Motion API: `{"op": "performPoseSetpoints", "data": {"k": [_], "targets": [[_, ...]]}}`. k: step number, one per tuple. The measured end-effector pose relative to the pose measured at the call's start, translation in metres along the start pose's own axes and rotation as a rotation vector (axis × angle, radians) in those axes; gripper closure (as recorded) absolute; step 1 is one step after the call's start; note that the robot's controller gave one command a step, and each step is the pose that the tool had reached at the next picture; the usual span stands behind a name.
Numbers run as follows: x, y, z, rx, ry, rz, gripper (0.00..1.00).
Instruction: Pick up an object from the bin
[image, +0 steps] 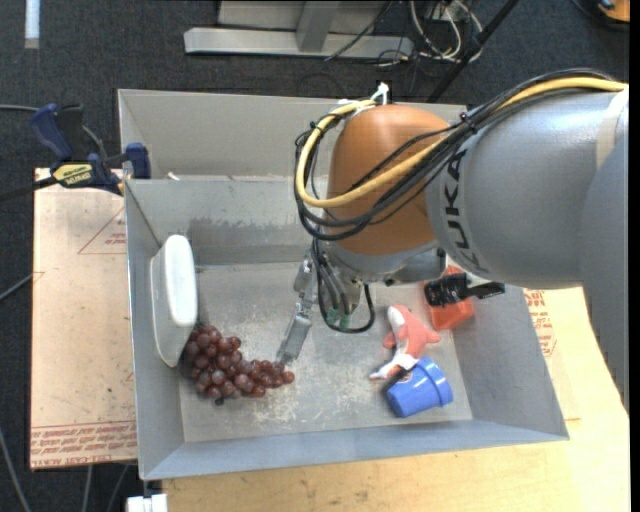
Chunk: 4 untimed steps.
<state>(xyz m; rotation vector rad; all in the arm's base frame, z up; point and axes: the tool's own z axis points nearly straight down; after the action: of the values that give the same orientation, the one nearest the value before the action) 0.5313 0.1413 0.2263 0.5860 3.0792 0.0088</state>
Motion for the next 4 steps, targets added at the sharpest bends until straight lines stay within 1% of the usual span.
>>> {"op": "performPoseSetpoints", "data": {"k": [1,2,3,4], "targets": [[0.0,0.0,0.0,0.0,0.0,0.0,0.0],[0.008,0.003,0.016,-0.004,-0.007,-0.088,0.0],[0.019,0.019,0.045,0.001,0.002,-0.264,0.0],[0.033,0.02,0.064,-0.003,-0.003,-0.076,0.0]]}}
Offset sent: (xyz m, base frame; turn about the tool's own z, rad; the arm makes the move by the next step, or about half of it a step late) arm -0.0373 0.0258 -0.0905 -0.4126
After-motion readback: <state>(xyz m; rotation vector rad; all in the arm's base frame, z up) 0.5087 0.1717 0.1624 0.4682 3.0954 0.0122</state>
